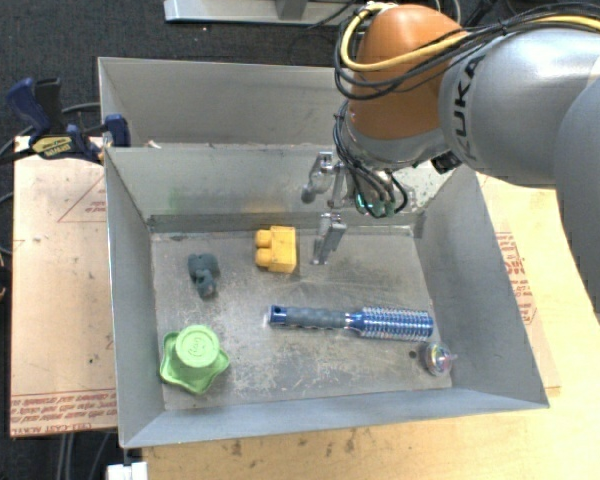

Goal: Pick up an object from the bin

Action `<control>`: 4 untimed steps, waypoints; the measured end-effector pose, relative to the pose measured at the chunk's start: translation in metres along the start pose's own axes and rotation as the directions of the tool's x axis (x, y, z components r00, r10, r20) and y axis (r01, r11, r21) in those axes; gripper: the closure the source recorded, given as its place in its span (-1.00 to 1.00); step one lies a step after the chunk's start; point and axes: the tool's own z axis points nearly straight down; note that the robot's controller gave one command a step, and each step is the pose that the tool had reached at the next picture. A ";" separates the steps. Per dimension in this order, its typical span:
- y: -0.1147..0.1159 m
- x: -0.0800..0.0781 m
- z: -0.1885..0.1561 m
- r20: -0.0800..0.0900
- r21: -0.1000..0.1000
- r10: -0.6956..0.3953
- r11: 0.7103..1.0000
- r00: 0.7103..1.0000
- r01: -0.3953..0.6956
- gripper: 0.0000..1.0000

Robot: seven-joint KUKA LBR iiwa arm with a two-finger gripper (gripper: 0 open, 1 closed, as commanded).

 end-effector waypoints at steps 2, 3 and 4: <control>-0.039 0.113 0.063 0.004 0.001 0.130 0.992 0.992 -0.130 -1.00; -0.062 0.137 0.114 0.012 -0.001 -0.077 0.997 0.997 0.077 -1.00; -0.062 0.137 0.113 0.011 0.000 -0.077 0.997 0.997 0.077 1.00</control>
Offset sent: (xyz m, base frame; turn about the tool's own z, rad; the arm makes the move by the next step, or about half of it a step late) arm -0.0442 -0.0009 -0.1130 0.0118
